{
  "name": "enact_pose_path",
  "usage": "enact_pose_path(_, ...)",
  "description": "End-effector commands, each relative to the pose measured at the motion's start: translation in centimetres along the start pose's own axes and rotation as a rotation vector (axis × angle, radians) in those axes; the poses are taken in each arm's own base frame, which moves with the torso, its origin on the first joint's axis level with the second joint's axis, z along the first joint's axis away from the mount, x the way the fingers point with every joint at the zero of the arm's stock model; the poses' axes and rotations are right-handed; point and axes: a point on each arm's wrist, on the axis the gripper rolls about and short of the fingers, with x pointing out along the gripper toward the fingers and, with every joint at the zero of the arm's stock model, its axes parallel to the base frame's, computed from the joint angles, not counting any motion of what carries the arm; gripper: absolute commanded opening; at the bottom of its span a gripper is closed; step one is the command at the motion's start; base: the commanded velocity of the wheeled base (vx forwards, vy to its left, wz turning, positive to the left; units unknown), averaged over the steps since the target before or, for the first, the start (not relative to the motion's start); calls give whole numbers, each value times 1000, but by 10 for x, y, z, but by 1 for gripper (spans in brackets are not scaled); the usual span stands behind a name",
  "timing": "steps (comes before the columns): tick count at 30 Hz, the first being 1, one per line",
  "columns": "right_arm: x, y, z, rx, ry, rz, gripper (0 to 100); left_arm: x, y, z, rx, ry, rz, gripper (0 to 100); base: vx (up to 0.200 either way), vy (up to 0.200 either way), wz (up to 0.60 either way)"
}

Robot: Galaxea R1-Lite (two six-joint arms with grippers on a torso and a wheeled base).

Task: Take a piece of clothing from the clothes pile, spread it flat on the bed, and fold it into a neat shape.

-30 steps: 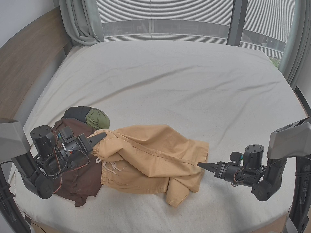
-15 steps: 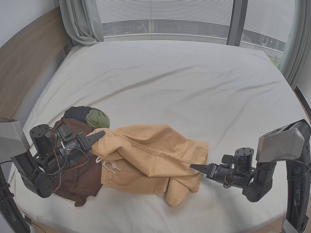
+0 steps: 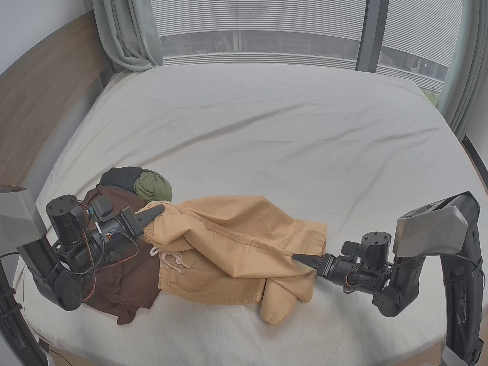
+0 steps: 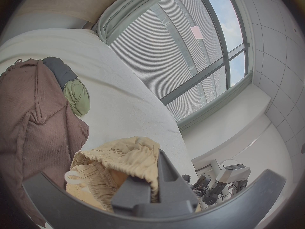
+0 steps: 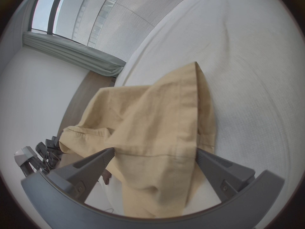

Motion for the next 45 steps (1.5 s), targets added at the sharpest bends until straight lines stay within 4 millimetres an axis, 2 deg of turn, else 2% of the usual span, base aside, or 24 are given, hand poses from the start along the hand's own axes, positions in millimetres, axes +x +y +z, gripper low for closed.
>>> enact_pose_path(1,3,4,2,16,-23,38,100,0,1,-1,-3,2,3,0,0,0,0)
enact_pose_path(7,-1,12,2,26,-20,55,100,2,3,-1,-6,5,8,0,0,0,0)
enact_pose_path(19,-34,41,18,8,-34,128,100,2,6,0,-5,-1,14,0,0,0,0)
enact_pose_path(38,-56,39,8,-44,60,151,100,3,8,-1,-8,3,18,0,0,0,0)
enact_pose_path(45,-64,38,15,-46,68,187,100,3,8,-1,-10,5,20,0,0,0,0)
